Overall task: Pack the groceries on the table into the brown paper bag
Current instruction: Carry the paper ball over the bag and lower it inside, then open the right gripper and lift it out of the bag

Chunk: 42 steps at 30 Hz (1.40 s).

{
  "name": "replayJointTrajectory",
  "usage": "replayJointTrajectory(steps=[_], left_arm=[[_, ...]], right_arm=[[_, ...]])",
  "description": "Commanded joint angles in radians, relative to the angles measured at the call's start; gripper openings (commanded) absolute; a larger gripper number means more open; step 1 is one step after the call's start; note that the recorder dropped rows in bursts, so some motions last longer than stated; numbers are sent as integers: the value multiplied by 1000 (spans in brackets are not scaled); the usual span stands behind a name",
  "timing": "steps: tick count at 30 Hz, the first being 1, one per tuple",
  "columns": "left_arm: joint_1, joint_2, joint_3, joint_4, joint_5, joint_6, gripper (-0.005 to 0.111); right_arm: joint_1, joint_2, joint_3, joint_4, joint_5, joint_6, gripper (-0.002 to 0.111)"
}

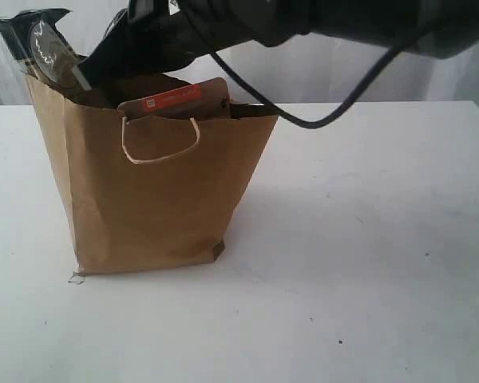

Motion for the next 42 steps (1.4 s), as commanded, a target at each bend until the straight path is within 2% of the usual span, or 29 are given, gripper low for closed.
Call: replayJointTrajectory(steps=[1,6,7,14,16,20,23,28,32,34,36,42], left_arm=[[5,-5,4,-6,2,-4,0],[5,-5,4,-6,2,-4,0],[5,-5,4,-6,2,-4,0],[5,-5,4,-6,2,-4,0],[5,-5,4,-6,2,-4,0],[5,-5,4,-6,2,-4,0],[5,-5,4,-6,2,-4,0],[5,-5,4,-6,2,-4,0],[5,-5,4,-6,2,-4,0],[5,-5,4,-6,2,-4,0],[5,-5,4,-6,2,-4,0],[5,-5,4,-6,2,-4,0]], right_arm=[[-3,75,-84,6,8,-9,0],[-3,110,-125,69,47,-9,0],[-3,110,-125,72,61,-9,3],[-3,106,-125,95,99,-13,45],[-3,86,-123,95,101,-13,49],[-3,39,-111,87,103,-13,47],[-7,-31,-57,87,81,-13,39],[-13,-225,137,79,-53,-4,28],[-13,-460,372,79,-151,42,23],[-13,-579,468,79,-181,42,14],[-13,-719,586,82,-216,42,0],[-13,-966,753,84,-207,42,0]])
